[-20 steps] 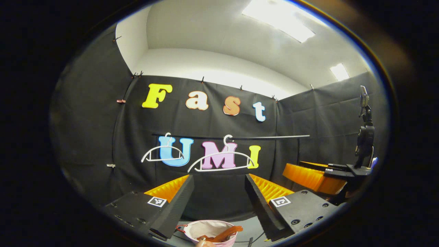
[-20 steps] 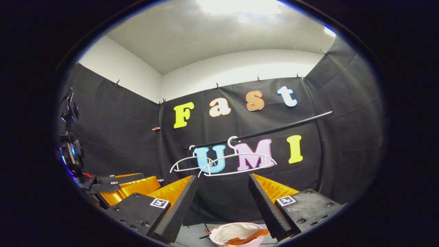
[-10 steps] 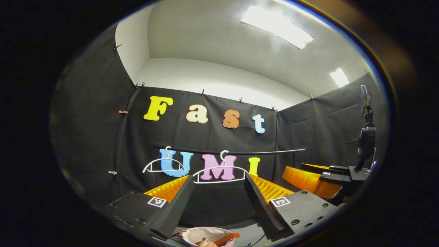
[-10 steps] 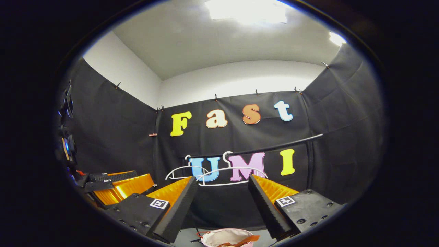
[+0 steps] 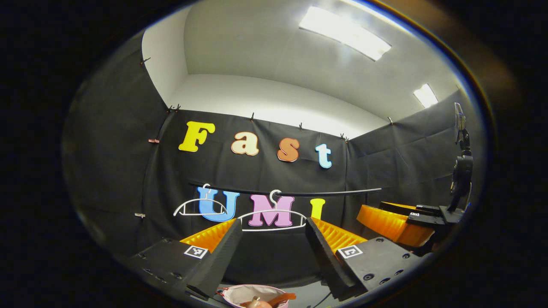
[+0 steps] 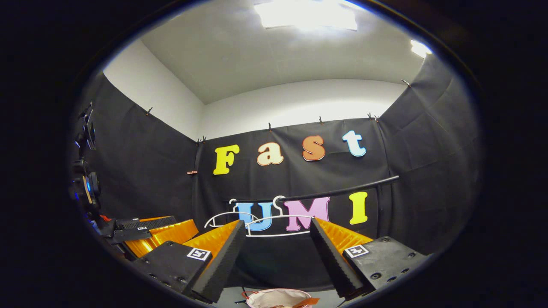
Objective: Grasp the clothes on the hanger with both hands and then place them into the laundry hamper below.
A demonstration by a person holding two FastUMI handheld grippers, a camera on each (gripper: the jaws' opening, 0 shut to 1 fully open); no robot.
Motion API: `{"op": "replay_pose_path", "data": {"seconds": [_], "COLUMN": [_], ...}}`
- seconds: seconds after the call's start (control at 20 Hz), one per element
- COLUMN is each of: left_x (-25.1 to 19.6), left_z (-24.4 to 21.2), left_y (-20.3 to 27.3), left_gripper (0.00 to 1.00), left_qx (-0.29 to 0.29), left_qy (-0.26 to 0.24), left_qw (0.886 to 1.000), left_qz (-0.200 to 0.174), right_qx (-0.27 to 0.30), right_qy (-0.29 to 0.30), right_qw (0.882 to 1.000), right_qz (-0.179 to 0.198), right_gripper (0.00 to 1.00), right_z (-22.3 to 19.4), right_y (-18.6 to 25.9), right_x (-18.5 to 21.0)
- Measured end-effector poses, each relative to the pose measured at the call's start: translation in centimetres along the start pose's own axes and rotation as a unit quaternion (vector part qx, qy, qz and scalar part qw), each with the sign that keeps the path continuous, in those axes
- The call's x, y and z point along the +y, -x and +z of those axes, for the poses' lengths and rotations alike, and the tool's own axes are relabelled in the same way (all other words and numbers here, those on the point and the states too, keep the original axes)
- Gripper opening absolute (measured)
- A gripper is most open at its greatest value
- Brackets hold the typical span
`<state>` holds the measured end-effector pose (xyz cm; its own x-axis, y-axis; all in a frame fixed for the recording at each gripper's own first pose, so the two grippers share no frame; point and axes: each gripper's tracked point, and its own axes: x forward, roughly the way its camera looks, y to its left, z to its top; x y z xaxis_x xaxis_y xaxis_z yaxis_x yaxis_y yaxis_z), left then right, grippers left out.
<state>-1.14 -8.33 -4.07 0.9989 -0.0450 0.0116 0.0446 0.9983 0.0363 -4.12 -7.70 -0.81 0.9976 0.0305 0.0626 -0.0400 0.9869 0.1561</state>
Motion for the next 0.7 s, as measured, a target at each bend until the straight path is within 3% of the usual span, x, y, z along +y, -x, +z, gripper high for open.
{"op": "replay_pose_path", "data": {"seconds": [0.7], "left_x": [-1.5], "left_z": [0.6], "left_y": [0.6], "left_gripper": [0.94], "left_qx": [0.005], "left_qy": [0.000], "left_qw": [1.000], "left_qz": [0.000], "right_qx": [0.004], "right_qy": [-0.013], "right_qw": [1.000], "right_qz": [0.010], "right_gripper": [1.00], "right_z": [0.4], "right_y": [0.9], "right_x": [0.3]}}
